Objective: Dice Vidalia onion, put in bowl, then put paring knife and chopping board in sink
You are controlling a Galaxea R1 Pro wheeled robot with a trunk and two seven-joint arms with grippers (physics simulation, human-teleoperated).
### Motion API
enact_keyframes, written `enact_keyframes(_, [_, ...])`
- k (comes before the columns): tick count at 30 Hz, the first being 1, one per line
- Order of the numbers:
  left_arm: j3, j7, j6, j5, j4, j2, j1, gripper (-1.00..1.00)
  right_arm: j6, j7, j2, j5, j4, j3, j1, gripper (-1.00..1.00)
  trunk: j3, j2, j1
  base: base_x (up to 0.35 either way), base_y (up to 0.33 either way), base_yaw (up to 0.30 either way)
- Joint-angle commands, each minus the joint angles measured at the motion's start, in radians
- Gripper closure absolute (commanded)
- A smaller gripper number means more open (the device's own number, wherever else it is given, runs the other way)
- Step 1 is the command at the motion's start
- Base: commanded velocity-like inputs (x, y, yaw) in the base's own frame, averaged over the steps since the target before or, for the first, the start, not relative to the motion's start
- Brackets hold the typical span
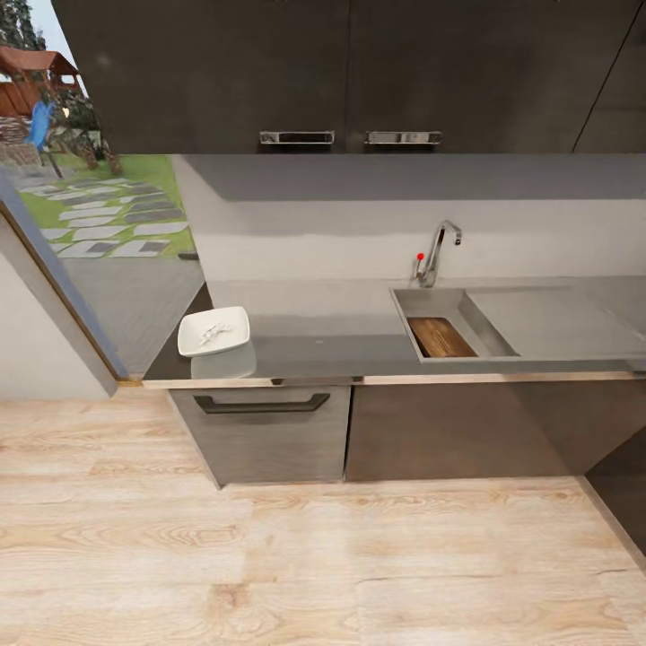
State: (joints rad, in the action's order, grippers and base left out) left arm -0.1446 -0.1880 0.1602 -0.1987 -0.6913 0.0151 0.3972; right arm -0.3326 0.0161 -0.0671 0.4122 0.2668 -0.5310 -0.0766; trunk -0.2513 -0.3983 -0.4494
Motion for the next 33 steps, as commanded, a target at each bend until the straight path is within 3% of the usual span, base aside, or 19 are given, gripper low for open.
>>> enact_keyframes(1, [-0.005,-0.008,0.003,-0.01,-0.001,-0.001,0.0,-1.0,-0.002,0.002,0.0,0.009,-0.001,-0.009,-0.001,-1.0,-0.002,-0.002,-0.001,0.0,0.0,0.0])
enact_keyframes(6, [-0.003,-0.014,0.0,-0.011,0.009,-0.003,0.0,-1.0,0.004,0.031,0.003,0.01,-0.059,-0.008,0.0,-1.0,-0.002,-0.002,-0.001,0.0,0.0,0.0])
enact_keyframes(12, [0.001,-0.016,-0.001,-0.014,0.062,-0.03,0.0,-1.0,0.005,0.118,0.006,0.013,-0.134,-0.009,0.0,-1.0,-0.002,-0.002,-0.001,0.0,0.0,0.0])
enact_keyframes(24, [0.0,-0.012,0.001,-0.012,0.18,-0.064,-0.001,-1.0,-0.002,0.127,0.012,0.014,-0.132,-0.009,0.0,-1.0,-0.002,-0.002,-0.001,0.0,0.0,0.0])
enact_keyframes(33, [0.0,-0.013,0.001,-0.011,0.191,-0.072,-0.001,-1.0,-0.002,0.127,0.012,0.013,-0.132,-0.01,0.0,-1.0,-0.002,-0.002,-0.001,0.0,0.0,0.0])
